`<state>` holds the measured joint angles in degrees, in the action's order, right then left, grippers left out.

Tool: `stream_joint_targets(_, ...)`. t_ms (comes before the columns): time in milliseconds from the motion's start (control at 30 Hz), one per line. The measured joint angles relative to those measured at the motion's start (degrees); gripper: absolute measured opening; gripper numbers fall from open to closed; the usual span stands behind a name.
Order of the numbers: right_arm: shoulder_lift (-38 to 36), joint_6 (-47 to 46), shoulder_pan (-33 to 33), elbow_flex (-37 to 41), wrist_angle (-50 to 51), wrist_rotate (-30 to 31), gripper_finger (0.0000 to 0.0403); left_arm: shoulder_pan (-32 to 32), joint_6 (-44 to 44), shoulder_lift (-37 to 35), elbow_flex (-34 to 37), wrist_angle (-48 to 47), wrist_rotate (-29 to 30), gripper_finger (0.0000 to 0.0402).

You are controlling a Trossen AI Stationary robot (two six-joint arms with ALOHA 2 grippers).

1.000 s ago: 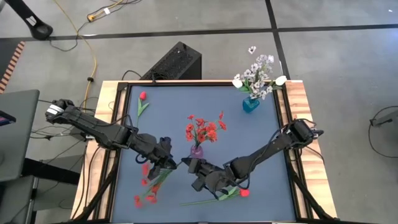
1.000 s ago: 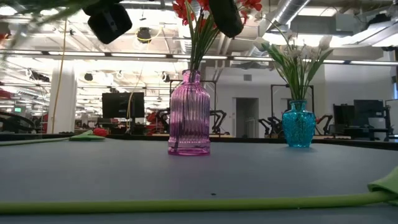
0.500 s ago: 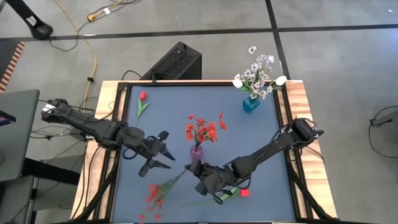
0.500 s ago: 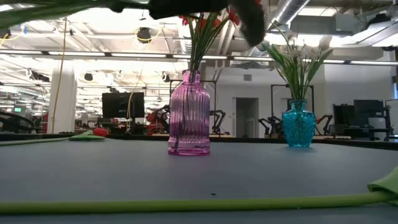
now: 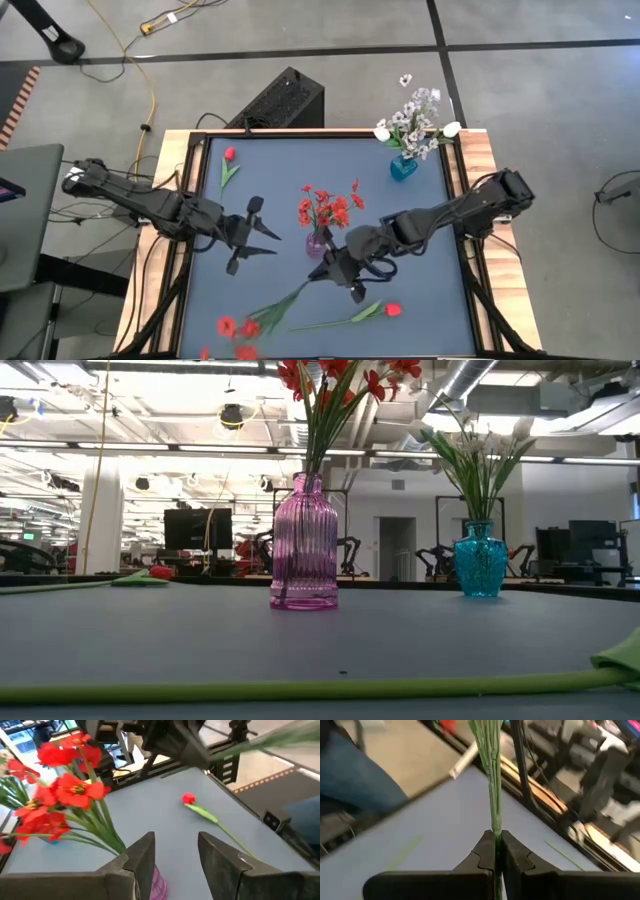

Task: Sort flowers into vase by color
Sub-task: Put the red flowers into the purple vase

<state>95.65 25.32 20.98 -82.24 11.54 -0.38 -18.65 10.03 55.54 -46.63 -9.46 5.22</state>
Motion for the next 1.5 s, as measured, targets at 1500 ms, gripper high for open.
stream_joint_targets(1500, -1.79, -17.37, -3.3, 36.53, -78.99, 11.03, 0.0036, -3.04, 5.31, 18.58, 0.02, 40.53, 6.87, 0.0134)
